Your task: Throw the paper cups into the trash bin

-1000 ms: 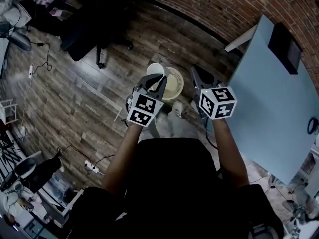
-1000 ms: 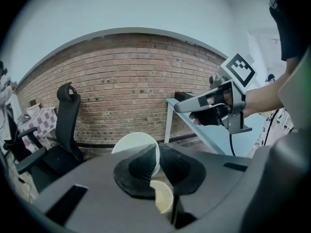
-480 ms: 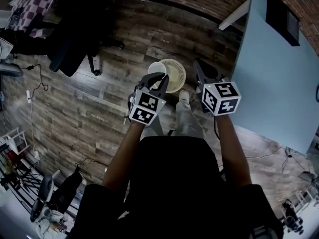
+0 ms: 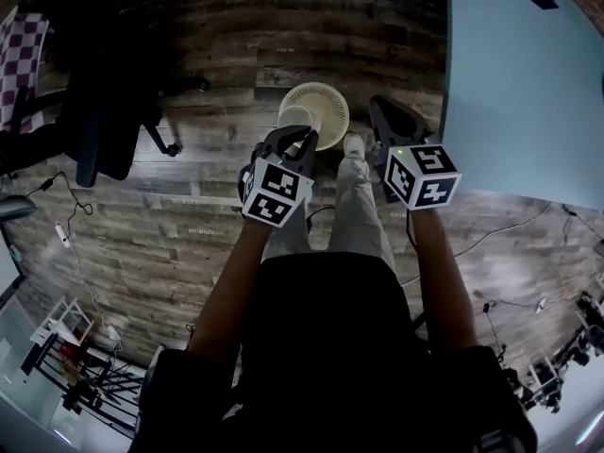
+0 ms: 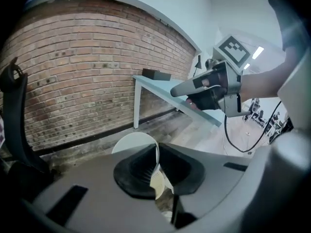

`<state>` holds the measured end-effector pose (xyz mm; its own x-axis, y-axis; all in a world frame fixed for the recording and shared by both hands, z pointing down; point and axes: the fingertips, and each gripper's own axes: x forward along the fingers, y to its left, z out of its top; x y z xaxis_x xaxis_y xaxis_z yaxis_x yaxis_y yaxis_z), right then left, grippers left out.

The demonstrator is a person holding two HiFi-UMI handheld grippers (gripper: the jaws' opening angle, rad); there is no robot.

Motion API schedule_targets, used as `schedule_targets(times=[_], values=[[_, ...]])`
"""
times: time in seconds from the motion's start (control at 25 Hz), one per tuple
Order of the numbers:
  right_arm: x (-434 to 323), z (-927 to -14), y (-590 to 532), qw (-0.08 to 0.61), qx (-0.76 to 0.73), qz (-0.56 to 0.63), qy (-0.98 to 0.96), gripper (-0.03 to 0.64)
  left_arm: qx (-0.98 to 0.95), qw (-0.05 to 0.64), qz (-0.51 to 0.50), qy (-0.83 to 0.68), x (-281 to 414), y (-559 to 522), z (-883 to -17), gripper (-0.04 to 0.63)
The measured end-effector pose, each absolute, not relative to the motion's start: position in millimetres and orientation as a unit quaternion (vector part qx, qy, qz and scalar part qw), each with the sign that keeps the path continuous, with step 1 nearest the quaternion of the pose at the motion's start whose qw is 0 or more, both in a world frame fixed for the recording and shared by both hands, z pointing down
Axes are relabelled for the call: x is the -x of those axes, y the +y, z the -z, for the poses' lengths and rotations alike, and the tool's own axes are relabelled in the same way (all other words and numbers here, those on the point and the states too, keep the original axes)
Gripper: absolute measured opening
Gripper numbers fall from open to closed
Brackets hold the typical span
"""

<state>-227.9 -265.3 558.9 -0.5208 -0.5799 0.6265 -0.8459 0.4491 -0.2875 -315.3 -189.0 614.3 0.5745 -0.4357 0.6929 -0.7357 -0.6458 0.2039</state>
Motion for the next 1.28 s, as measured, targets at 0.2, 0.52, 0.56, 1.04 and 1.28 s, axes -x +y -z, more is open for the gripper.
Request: schedule_targets(times=[0.2, 0.52, 0.56, 1.04, 1.28], values=[[213, -599, -258, 0.229, -0.46, -0.312, -0.799, 0.005, -0.858, 0.254, -0.314, -0.316, 313, -190, -655, 0.028], [211, -663, -238, 0.249, -0.467, -0.33, -0.781, 0.005, -0.859, 0.283, -0.319, -0.284, 300, -165, -722, 0.028], [212, -671, -236, 0.257, -0.463, -0.329, -0.782, 0.005, -0.856, 0.289, -0.321, -0.285, 300, -162, -731, 0.028], [215, -776, -213, 0.28, -0.453, -0.346, -0.772, 0.005, -0.848, 0.301, -0.344, -0.268, 294, -158, -862, 0.028], [214, -822, -195, 0.288, -0.447, -0.362, -0.766, 0.005, -0.846, 0.305, -0.341, -0.272, 283, -160, -912, 0.028]])
